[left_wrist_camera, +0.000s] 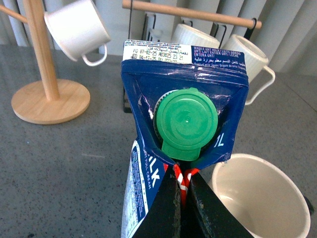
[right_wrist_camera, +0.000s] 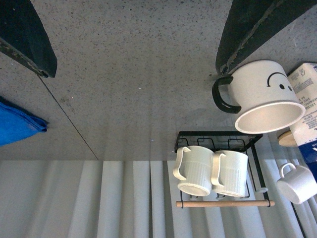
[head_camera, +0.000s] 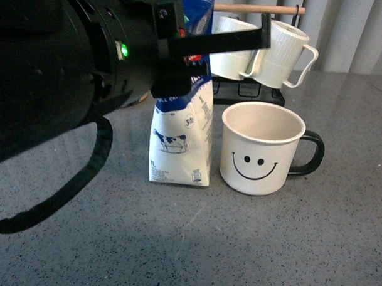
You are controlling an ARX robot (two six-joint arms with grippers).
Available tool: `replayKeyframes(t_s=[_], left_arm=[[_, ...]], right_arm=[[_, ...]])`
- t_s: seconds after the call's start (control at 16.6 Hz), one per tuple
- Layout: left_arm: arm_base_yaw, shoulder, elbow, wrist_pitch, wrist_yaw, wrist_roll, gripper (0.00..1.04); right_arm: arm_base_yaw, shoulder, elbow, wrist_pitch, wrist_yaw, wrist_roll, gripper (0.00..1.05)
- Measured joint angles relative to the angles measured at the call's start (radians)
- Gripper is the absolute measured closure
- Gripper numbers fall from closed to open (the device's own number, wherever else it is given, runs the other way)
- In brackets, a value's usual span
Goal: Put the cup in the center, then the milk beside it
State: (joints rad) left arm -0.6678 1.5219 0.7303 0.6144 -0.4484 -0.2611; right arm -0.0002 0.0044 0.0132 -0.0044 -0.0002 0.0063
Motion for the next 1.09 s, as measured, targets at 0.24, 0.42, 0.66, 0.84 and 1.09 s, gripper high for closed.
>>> replayKeyframes(t_s=[0.24, 0.42, 0.66, 0.84, 1.09], left_arm=[[-0.01, 0.011, -0.004, 0.007, 0.004, -0.02, 1.03], [-0.011, 0.011, -0.005, 0.008, -0.002, -0.023, 0.94], [-0.016, 0.002, -0.005, -0.001, 0.002, -0.035, 0.48], [-0.019, -0.028, -0.015, -0.019, 0.006, -0.048, 0.16], [-0.032, -0.084, -0.019, -0.037, 0.01, -0.054, 0.07]], right_arm=[[0.0, 0.0, 0.0, 0.0, 0.0, 0.0, 0.07], [0.0, 0.0, 0.0, 0.0, 0.0, 0.0, 0.07], [0.0, 0.0, 0.0, 0.0, 0.0, 0.0, 0.07], [0.0, 0.0, 0.0, 0.0, 0.0, 0.0, 0.07], [0.0, 0.0, 0.0, 0.0, 0.0, 0.0, 0.07]])
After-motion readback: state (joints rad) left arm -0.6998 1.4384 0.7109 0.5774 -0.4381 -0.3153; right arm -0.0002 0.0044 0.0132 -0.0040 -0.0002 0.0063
